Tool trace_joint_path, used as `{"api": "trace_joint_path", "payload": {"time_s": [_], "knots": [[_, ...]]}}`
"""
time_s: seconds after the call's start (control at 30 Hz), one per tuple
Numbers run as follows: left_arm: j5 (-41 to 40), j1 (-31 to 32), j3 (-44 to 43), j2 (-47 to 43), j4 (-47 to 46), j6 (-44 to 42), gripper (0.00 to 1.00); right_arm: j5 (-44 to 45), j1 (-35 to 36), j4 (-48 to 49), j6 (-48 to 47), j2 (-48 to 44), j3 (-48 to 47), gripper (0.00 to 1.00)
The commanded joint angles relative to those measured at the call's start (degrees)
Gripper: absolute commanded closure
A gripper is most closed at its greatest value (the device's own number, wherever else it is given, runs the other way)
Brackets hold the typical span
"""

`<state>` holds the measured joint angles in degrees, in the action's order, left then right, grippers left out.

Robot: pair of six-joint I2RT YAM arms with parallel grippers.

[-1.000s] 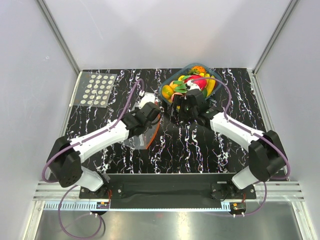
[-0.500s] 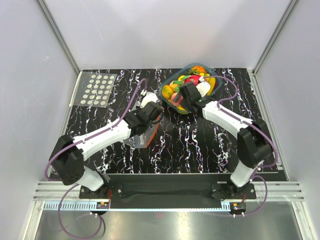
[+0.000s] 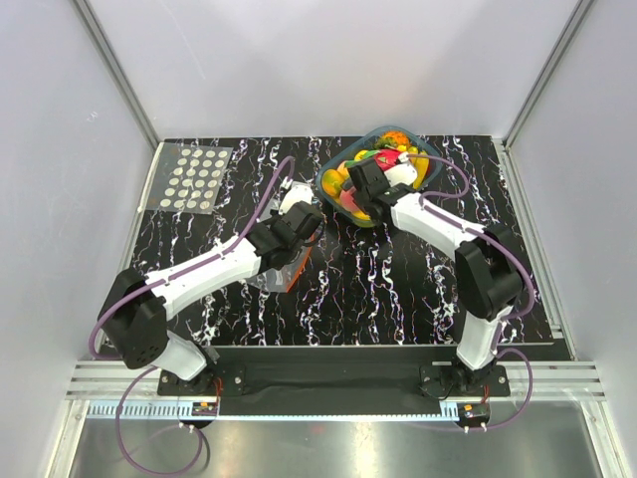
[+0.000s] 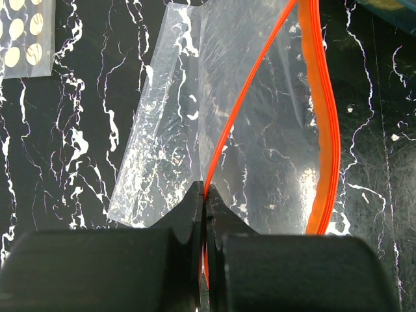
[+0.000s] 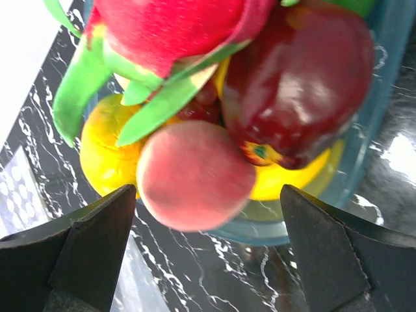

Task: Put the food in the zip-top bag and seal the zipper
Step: Pick up the fake fruit from the bin.

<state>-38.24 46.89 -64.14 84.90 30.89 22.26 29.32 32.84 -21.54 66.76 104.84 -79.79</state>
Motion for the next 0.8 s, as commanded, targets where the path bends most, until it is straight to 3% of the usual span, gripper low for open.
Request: {"api": "trace_joint_path", "payload": {"time_s": [0.0, 0.3, 0.57, 0.77], "knots": [[-1.4, -0.1, -0.1, -0.2, -2.7, -0.6, 1.0, 3.9, -0.1, 1.7, 2.1, 1.9, -3.8, 0.0], [-0.4, -0.1, 0.8, -1.1, -3.5, -0.6, 1.0, 3.4, -0.1, 2.6, 3.3, 6.1, -5.8, 0.01], [0.3, -0.1, 1.1, -0.9, -4.1, -0.7, 1.0, 3.9, -0.1, 12.7, 3.1, -0.6, 4.6, 0.32], [-1.0, -0.1, 0.4, 0.5, -3.7, -1.6, 1.0, -1.4, -0.1, 16.8, -4.5, -6.1, 8.2, 0.39]]}}
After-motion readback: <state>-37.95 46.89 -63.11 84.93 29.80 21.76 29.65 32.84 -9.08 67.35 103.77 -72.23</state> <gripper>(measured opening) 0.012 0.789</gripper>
